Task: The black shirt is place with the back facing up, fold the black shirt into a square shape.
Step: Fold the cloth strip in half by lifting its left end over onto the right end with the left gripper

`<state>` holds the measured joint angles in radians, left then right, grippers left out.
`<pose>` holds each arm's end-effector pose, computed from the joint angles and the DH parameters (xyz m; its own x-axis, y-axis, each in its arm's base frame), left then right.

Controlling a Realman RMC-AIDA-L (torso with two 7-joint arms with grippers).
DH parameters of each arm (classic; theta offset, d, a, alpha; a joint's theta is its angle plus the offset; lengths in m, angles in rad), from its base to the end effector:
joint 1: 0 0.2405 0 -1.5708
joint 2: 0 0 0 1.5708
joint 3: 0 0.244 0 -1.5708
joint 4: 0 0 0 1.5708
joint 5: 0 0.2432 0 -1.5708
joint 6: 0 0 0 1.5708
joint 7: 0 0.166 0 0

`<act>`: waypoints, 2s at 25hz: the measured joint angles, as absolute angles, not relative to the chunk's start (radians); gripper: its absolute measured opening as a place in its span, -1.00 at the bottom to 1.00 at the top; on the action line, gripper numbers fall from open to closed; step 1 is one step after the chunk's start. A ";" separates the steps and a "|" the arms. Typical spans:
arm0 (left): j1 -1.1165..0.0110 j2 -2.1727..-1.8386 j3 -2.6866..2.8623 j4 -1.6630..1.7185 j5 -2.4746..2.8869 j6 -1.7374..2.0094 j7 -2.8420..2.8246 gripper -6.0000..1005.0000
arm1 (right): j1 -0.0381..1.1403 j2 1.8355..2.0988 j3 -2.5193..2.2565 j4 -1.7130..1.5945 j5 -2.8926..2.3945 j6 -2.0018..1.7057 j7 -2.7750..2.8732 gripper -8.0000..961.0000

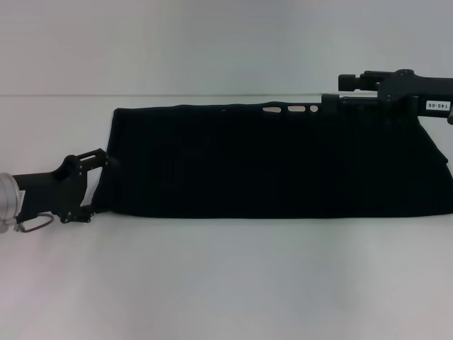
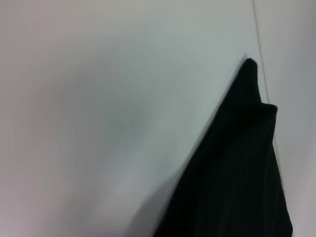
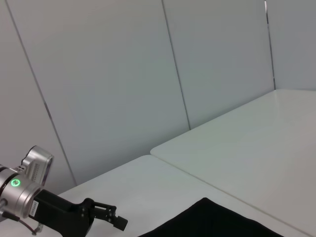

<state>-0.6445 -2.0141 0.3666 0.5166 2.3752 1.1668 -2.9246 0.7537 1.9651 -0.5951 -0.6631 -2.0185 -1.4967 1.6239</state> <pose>-0.3427 0.4066 0.0111 -0.5731 0.6659 0.4776 0.8194 0.4707 0.3271 0.2062 0.4405 0.0523 0.7687 -0.3370 -0.5437 -0.5087 -0.8373 -0.2003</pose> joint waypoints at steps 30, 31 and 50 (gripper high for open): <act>-0.622 -2.028 0.359 0.510 2.345 1.233 -2.841 0.89 | 0.764 1.969 -0.595 -0.673 -2.015 -1.497 1.624 0.56; -0.621 -2.028 0.359 0.509 2.346 1.232 -2.841 0.89 | 0.764 1.969 -0.595 -0.673 -2.014 -1.497 1.624 0.56; -0.631 -2.025 0.368 0.497 2.356 1.173 -2.830 0.89 | 0.762 1.970 -0.595 -0.677 -1.994 -1.498 1.630 0.56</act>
